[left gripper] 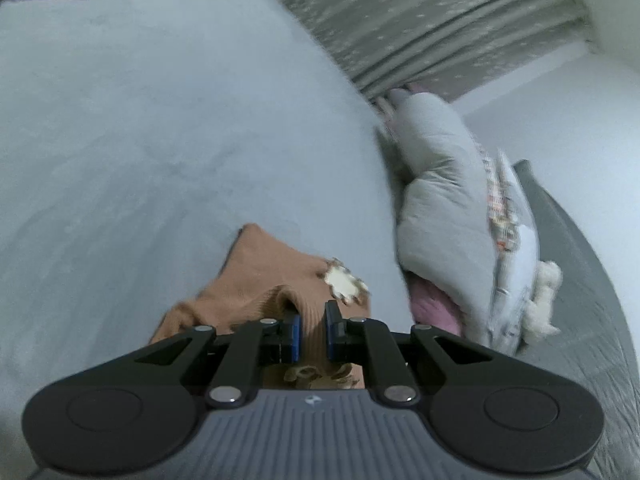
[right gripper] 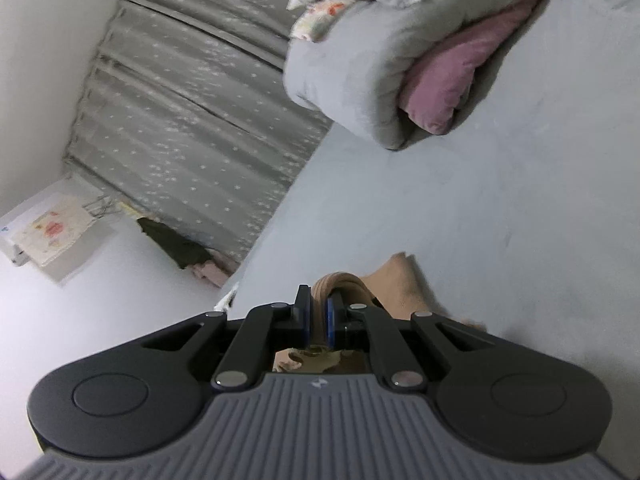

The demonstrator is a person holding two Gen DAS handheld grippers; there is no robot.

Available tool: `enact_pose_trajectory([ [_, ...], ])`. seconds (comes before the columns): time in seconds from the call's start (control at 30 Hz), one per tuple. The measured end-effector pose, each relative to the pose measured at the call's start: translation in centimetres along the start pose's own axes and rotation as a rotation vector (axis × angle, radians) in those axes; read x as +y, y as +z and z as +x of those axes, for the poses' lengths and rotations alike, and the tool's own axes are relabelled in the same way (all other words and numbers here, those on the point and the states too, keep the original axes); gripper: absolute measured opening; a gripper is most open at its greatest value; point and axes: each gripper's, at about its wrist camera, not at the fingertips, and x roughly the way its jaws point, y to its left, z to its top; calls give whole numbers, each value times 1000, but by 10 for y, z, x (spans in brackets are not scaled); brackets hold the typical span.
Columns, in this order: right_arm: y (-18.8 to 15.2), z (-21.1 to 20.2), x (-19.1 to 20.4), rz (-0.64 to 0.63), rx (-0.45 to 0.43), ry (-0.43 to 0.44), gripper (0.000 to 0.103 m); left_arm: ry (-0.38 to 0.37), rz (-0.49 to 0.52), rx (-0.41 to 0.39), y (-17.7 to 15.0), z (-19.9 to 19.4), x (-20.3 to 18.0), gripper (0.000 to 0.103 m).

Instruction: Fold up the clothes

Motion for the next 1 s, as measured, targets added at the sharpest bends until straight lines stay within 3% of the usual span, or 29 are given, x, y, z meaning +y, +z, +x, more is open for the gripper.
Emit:
enact_pose_trajectory([
  [0.2, 22, 60, -18, 37, 30, -62, 8, 34, -20, 30, 27, 57, 2, 12],
  [0.37, 30, 91, -36, 82, 68, -111, 9, 58, -113, 74, 43, 91, 22, 16],
  [0.47, 30, 102, -40, 83, 95, -142, 11, 55, -101, 53, 51, 96, 26, 27],
  [0.53, 23, 96, -36, 52, 110, -163, 12, 61, -87, 0, 58, 90, 25, 50],
  [0.6, 26, 101, -31, 39, 110, -169, 13, 92, -48, -65, 65, 84, 22, 53],
  [0.7, 35, 111, -23, 24, 104, -184, 15, 94, 14, -80, 73, 78, 20, 53],
  [0.73, 38, 112, -19, 9, 92, -194, 22, 87, 46, -76, 72, 75, 18, 53],
  [0.77, 42, 111, -14, -13, 68, -208, 37, 88, 96, -72, 70, 73, 14, 53],
  [0.83, 47, 107, -4, -93, 42, -228, 50, 110, 231, -64, 62, 68, 5, 54],
  [0.93, 55, 99, 11, -230, 11, -252, 56, 157, 405, -54, 54, 70, -4, 54],
  [1.0, 59, 99, 13, -317, 27, -271, 60, 135, 447, -21, 52, 76, -5, 56],
])
